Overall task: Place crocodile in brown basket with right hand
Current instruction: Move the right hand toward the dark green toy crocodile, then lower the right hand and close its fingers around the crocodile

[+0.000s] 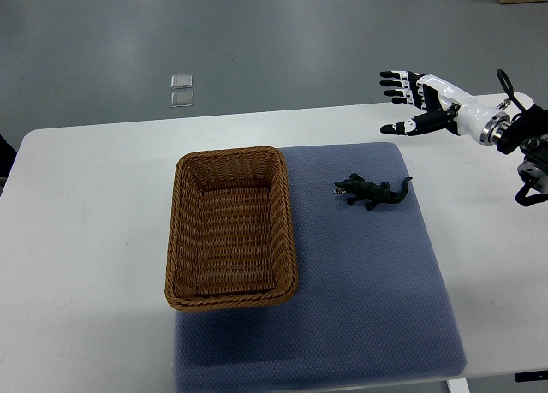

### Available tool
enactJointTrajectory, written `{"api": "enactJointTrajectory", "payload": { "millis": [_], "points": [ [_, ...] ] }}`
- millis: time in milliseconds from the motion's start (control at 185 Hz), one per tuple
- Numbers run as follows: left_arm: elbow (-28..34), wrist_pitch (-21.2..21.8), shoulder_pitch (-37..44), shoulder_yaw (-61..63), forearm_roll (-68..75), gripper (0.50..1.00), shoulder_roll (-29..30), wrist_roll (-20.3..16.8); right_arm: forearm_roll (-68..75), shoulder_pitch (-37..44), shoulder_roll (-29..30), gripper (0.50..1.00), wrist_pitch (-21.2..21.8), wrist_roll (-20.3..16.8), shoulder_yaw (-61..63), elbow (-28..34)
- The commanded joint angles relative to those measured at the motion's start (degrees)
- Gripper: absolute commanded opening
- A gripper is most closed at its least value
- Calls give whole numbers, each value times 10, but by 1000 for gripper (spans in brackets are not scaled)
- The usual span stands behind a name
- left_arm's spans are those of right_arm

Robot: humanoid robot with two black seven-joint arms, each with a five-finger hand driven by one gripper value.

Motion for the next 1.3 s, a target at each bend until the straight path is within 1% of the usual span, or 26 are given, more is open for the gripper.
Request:
{"api": "enactJointTrajectory", "payload": {
  "millis": [0, 351, 561, 777, 934, 1145, 1296],
  "points": [
    [0, 0, 0, 0, 0, 1000, 0, 0, -52, 7, 0, 928, 0, 3, -1, 8],
    [0, 0, 0, 0, -1, 1000, 0, 0, -207, 24, -15, 928, -1, 3, -2, 53],
    [0, 0, 0, -1, -1, 1000, 0, 0, -305, 37, -16, 926, -2, 4, -2, 69],
    [0, 0, 0, -1, -1, 1000, 0, 0, -395, 47, -14, 926, -2, 5, -4, 71],
    [0, 0, 0, 0, 0, 1000, 0, 0, -432, 53, -14, 926, -2, 6, -18, 71],
    [0, 0, 0, 0, 0, 1000, 0, 0, -447, 86, -12, 924, -12, 2, -107, 70],
    [0, 0, 0, 0, -1, 1000, 0, 0, -447, 97, -12, 924, -23, 1, -142, 70]
  ]
}}
